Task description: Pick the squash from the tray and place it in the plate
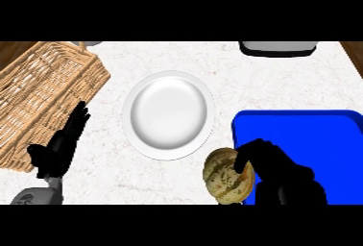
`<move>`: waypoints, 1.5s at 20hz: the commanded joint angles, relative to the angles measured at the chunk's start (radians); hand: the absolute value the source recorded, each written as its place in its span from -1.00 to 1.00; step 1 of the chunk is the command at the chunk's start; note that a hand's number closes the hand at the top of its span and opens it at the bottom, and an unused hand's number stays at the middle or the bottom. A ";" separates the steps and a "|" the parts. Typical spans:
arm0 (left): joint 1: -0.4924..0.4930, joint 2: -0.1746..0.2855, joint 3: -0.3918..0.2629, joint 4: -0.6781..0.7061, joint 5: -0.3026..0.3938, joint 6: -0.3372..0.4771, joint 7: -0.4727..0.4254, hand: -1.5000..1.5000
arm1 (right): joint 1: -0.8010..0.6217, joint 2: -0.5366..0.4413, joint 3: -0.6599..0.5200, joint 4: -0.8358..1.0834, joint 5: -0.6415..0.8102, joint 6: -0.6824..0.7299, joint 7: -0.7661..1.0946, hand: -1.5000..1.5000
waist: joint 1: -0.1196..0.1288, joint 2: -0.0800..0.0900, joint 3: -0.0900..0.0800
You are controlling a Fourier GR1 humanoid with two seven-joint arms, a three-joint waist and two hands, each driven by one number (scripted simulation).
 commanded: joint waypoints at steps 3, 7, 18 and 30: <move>0.004 -0.004 0.006 -0.010 -0.003 -0.021 0.000 0.00 | -0.192 0.122 -0.120 0.241 -0.135 0.024 0.042 1.00 | 0.007 0.003 0.001; 0.001 0.001 0.009 0.004 -0.010 -0.037 -0.015 0.00 | -0.320 0.124 -0.132 0.500 -0.215 -0.163 0.040 1.00 | 0.017 0.005 0.001; -0.062 -0.055 -0.013 0.060 -0.061 -0.007 -0.017 0.00 | -0.545 0.125 -0.107 1.016 -0.388 -0.513 -0.010 1.00 | 0.024 0.009 0.001; -0.030 -0.013 0.029 0.019 -0.021 -0.050 0.001 0.00 | -0.617 0.125 -0.128 1.141 -0.552 -0.818 0.123 -1.00 | 0.047 0.007 0.002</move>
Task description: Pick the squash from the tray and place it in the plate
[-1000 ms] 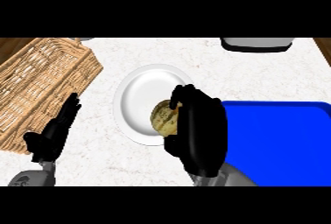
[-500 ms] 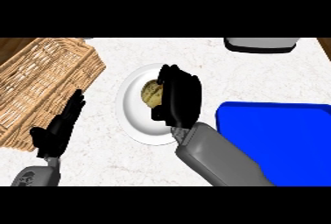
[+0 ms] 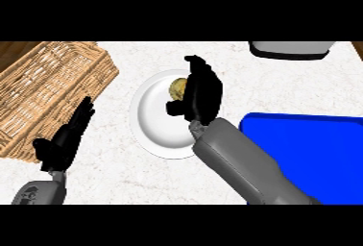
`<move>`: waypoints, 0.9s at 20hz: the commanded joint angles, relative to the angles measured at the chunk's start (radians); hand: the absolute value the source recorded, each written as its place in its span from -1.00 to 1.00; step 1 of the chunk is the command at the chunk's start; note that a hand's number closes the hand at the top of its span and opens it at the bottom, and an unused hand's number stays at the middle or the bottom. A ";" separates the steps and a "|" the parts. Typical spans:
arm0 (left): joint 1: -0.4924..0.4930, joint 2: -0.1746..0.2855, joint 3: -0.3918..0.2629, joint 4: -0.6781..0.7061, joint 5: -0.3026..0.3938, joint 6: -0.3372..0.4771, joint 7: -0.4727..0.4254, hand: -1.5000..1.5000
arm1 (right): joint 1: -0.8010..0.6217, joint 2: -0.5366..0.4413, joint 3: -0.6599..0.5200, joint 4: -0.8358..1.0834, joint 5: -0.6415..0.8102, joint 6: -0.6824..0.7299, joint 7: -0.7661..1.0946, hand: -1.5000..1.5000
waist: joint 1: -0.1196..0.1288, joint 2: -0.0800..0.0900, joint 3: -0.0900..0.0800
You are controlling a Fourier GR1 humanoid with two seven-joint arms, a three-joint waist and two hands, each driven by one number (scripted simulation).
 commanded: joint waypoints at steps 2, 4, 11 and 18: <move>-0.006 0.005 0.009 0.014 0.005 -0.017 -0.008 0.00 | -0.050 0.008 -0.056 0.069 -0.050 -0.232 0.070 -1.00 | -0.008 0.001 0.000; 0.008 0.005 0.022 0.035 0.009 -0.013 -0.020 0.00 | -0.006 0.008 -0.052 0.016 -0.027 -0.328 0.058 -1.00 | -0.022 -0.003 0.000; 0.075 -0.012 0.010 -0.055 -0.001 0.017 -0.004 0.00 | 0.150 0.009 -0.137 -0.171 -0.119 -0.509 -0.086 -1.00 | -0.046 -0.013 0.002; 0.026 -0.005 0.037 -0.001 -0.009 0.011 -0.012 0.00 | 0.525 -0.160 -0.029 -0.500 -0.325 -0.532 -0.382 -1.00 | -0.060 -0.008 0.001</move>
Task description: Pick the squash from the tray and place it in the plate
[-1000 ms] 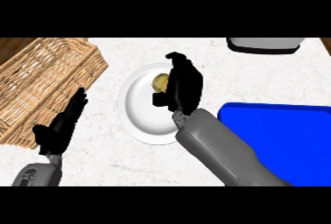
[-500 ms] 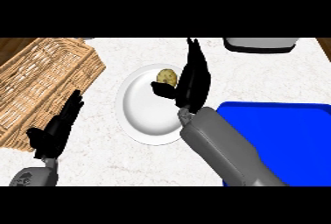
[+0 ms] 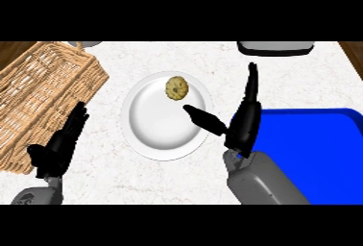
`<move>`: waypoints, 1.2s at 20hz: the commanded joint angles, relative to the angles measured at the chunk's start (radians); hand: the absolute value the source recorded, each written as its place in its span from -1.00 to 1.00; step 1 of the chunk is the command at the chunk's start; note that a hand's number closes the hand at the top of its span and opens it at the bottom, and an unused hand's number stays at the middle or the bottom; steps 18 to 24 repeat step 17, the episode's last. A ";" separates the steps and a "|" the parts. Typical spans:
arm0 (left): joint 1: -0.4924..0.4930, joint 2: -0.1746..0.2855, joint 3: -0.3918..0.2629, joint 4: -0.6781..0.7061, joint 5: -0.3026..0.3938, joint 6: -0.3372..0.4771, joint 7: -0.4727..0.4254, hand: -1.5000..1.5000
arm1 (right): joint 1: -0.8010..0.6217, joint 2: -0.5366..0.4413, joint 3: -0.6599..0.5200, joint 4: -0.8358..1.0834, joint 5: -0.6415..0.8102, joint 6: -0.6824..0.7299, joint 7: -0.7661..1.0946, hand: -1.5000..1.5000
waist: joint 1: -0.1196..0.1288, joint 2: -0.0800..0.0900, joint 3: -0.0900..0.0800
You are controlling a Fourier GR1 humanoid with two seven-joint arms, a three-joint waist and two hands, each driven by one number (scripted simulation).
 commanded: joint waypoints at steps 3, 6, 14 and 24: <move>0.029 -0.003 -0.010 -0.075 0.007 -0.013 0.054 0.00 | 0.307 -0.186 0.097 -0.178 -0.219 -0.109 -0.292 -1.00 | 0.005 0.002 0.002; 0.052 0.010 0.020 -0.038 0.009 -0.032 0.001 0.00 | 0.396 -0.255 0.115 -0.296 -0.341 -0.065 -0.391 -1.00 | 0.004 0.001 0.000; 0.003 -0.063 0.003 0.019 -0.038 0.002 -0.023 0.00 | 0.508 -0.264 0.001 -0.207 -0.622 0.070 -0.785 -1.00 | 0.003 0.002 0.000; 0.006 -0.023 0.015 -0.106 -0.021 -0.015 0.093 0.00 | 0.562 -0.250 -0.082 -0.160 -0.704 0.101 -0.948 -1.00 | 0.004 0.001 0.001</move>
